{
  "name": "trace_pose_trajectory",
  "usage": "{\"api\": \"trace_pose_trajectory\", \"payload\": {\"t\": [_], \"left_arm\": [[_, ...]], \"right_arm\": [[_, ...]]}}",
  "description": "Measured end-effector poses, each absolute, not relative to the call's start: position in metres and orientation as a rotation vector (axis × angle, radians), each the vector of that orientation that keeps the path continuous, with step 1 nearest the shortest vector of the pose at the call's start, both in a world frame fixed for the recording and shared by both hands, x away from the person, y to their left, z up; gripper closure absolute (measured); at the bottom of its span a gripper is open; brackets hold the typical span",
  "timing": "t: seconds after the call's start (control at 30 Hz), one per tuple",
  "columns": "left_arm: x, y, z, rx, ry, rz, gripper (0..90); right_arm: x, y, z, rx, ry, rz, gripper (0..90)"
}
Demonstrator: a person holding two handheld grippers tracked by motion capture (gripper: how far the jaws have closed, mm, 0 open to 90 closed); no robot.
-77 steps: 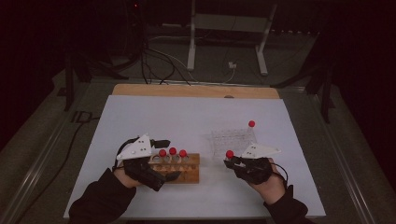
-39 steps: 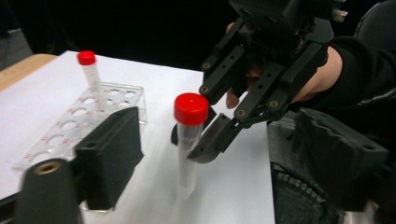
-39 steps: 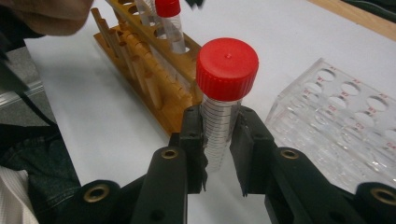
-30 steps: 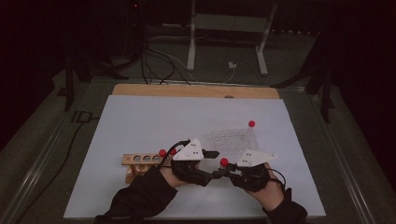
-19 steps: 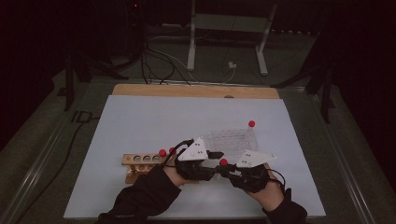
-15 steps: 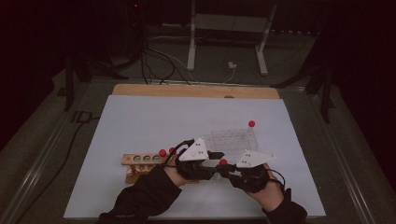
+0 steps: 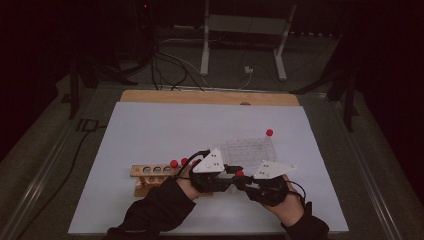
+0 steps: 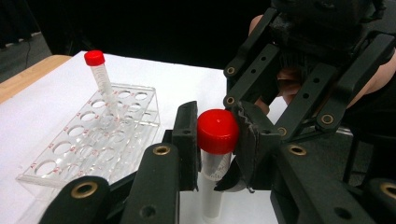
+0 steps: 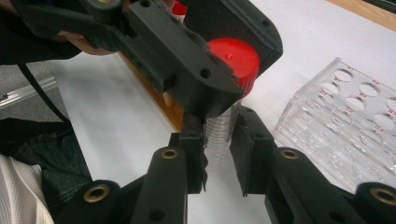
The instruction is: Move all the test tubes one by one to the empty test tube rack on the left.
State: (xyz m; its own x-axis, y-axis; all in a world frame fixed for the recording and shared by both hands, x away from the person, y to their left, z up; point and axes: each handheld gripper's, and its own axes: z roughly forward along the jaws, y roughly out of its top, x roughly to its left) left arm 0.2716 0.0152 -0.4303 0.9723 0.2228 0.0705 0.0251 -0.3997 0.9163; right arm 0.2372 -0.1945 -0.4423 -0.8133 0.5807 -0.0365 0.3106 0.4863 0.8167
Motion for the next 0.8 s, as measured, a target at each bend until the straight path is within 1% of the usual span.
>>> {"api": "trace_pose_trajectory", "payload": {"t": [0.2,0.43,0.53,0.73,0.8], "left_arm": [[0.272,0.016,-0.428,1.980,0.174,0.227,72.0],[0.274,0.024,-0.419,1.953,0.199,0.264,72.0],[0.274,0.028,-0.413,1.947,0.198,0.278,72.0],[0.275,0.033,-0.401,1.942,0.192,0.292,72.0],[0.275,0.035,-0.398,1.942,0.193,0.303,72.0]], "right_arm": [[0.238,-0.195,-0.442,0.761,2.418,1.263,73.1],[0.238,-0.196,-0.441,0.760,2.390,1.270,60.8],[0.238,-0.198,-0.439,0.759,2.375,1.271,54.3],[0.238,-0.201,-0.435,0.794,2.333,1.320,36.2],[0.238,-0.202,-0.434,0.811,2.315,1.334,28.5]]}}
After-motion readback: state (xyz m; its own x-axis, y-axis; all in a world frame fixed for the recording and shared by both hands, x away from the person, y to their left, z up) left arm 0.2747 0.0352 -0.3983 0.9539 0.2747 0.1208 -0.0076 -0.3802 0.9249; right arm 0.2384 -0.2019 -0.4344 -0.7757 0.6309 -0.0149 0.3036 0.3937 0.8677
